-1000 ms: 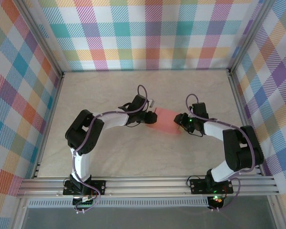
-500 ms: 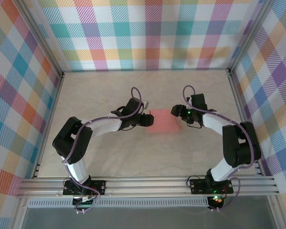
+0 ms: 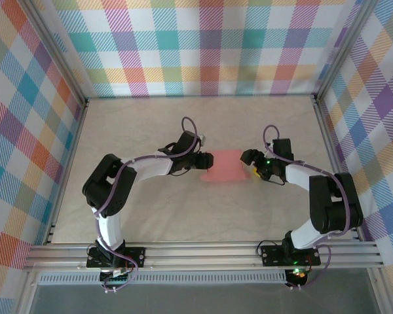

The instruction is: Fold the paper box

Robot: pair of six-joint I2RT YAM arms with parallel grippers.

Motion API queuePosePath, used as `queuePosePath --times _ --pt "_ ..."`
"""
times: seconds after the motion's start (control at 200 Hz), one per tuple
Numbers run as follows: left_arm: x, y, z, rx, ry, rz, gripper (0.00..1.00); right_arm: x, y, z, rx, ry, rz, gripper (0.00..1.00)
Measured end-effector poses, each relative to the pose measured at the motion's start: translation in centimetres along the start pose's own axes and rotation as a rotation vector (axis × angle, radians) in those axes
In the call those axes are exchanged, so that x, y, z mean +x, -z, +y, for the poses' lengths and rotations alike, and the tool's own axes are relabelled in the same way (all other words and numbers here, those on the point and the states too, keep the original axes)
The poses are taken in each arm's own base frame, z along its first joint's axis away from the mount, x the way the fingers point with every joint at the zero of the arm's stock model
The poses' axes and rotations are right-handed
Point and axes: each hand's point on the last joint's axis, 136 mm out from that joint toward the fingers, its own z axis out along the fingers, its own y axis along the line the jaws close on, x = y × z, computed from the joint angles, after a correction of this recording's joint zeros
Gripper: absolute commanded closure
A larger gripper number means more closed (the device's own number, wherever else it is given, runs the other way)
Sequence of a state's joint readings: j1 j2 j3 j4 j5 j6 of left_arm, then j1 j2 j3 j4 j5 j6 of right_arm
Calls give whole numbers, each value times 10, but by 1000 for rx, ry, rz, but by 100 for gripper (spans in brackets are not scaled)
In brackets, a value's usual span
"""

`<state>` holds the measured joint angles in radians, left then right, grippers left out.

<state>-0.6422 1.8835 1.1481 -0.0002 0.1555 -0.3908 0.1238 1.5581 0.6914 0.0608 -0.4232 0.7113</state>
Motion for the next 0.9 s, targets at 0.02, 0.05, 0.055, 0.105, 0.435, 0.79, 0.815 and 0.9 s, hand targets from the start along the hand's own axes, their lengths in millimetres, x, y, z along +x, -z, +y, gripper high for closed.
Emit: queuePosePath --times 0.02,0.05,0.055,0.105,0.435,0.79,0.815,0.9 --pt "0 -1 0 6 14 1 52 0 -1 1 -7 -3 3 16" --pt "0 -2 1 13 24 3 54 0 -1 2 -16 -5 6 16" --pt "0 -3 1 15 27 2 54 0 -2 3 -19 -6 7 16" --pt "0 -3 2 28 45 0 57 1 -2 5 -33 -7 12 16" --pt "7 -6 10 92 127 -9 60 1 -3 13 -74 2 23 16" --pt "11 -2 23 225 258 -40 60 5 -6 26 -158 -3 64 13" --pt "12 -1 23 229 261 -39 60 5 -7 27 -167 -5 72 14" --pt "12 -1 24 236 274 -37 60 8 -11 32 -209 -14 103 18"
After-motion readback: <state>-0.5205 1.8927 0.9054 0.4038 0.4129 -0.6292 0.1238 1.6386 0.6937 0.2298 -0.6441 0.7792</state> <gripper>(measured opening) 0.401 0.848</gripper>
